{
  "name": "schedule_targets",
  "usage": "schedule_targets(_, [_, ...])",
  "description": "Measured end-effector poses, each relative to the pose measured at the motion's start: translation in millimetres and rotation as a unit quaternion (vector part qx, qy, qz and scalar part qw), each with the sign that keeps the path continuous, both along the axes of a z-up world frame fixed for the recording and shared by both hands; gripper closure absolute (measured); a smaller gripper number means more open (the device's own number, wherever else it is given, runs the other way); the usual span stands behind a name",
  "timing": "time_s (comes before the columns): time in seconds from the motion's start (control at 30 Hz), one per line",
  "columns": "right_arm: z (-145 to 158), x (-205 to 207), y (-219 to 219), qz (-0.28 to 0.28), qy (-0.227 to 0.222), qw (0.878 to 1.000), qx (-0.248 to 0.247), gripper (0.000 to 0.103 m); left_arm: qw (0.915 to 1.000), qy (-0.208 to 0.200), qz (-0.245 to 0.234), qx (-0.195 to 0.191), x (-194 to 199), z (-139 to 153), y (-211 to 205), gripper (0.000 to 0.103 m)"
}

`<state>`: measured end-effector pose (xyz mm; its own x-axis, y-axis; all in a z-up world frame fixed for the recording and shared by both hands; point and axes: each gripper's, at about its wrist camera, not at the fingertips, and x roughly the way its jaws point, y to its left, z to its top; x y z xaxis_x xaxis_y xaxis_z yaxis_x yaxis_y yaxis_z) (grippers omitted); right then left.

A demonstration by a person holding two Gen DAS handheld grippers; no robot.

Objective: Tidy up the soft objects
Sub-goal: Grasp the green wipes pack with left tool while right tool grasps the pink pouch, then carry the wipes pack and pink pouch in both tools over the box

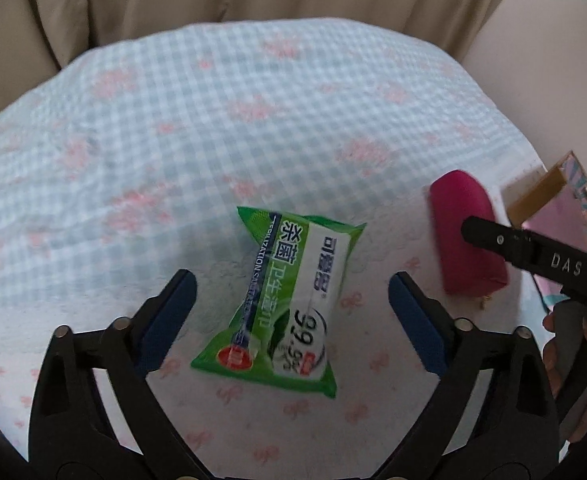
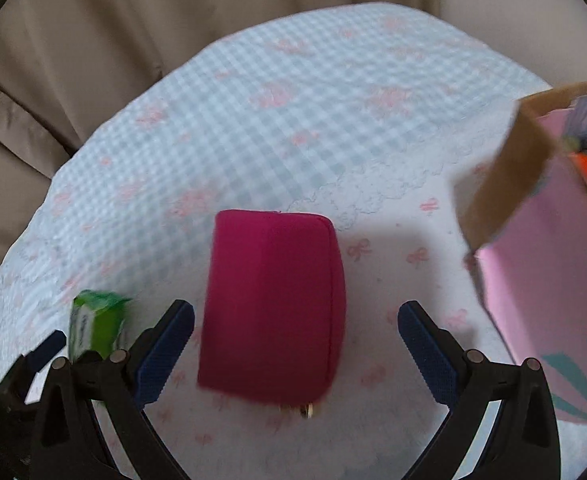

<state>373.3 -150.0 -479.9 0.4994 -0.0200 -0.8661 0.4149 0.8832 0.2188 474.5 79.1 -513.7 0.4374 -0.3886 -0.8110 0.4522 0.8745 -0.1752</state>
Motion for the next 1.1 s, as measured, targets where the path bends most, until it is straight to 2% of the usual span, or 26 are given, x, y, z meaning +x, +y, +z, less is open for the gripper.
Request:
schedule_targets(0.03, [-4.9,5.0,-0.8,0.001,0.003,1.0,0.004,0.002,1.0,0.005,-0.002,0.002,2.8,-5.9,-2.8,0.02])
schedule_targets(0.07, [-8.1,8.3,-1.7,0.002,0.005,1.0,0.007,0.008,0.9999,0.009,-0.003,0.006,5.5,-11.2,-5.3,0.023])
schedule_targets(0.1, [-11.6,12.1,-1.7,0.005,0.01,1.0,0.011,0.023,0.9998,0.016,-0.003,0.012,8.2,-16.1,-8.1,0.031])
schedule_targets(0.13, [-16.2,16.1,-1.0,0.01,0.019,1.0,0.017,0.028,0.9997,0.02,-0.001,0.016,10.1,-19.2,-9.8,0.038])
schedule_targets(0.17, [-18.6,18.9,0.2,0.011,0.023,1.0,0.014,0.031,0.9996,0.018,0.002,0.022,10.7,-20.7,-11.2,0.04])
schedule_targets(0.2, [-17.3,18.4,2.2,0.013,0.022,1.0,0.008,0.036,0.9996,0.013,0.004,0.026,10.9,-19.6,-12.3,0.048])
schedule_targets(0.23, [-16.0,18.7,3.5,0.015,0.022,1.0,0.004,0.038,0.9996,0.013,0.002,0.024,11.6,-18.8,-13.0,0.061])
schedule_targets(0.3, [-15.3,17.1,2.1,0.014,0.025,1.0,0.002,0.046,0.9995,0.018,0.007,0.027,14.9,-17.9,-12.8,0.066])
schedule_targets(0.4, [-15.7,18.1,-2.6,0.015,0.026,1.0,0.009,0.056,0.9993,0.028,0.012,0.023,16.9,-15.4,-11.7,0.068])
schedule_targets(0.5, [-10.7,16.3,-4.1,0.02,0.024,0.999,0.015,0.061,0.9993,0.024,0.017,0.022,14.1,-7.7,-11.1,0.069])
schedule_targets(0.7, [17.1,-0.2,-3.4,0.034,0.007,0.999,0.022,0.064,0.9996,0.01,0.018,0.018,-5.5,33.1,-11.6,0.069])
schedule_targets(0.9, [69.2,-36.0,-6.2,0.045,-0.014,0.999,0.027,0.064,0.9996,-0.011,0.015,0.022,-37.1,92.9,-17.4,0.069])
schedule_targets(1.1, [144.2,-80.7,-19.5,0.051,-0.05,0.997,0.017,0.064,0.9993,-0.007,0.034,0.012,-82.5,156.6,-24.4,0.069])
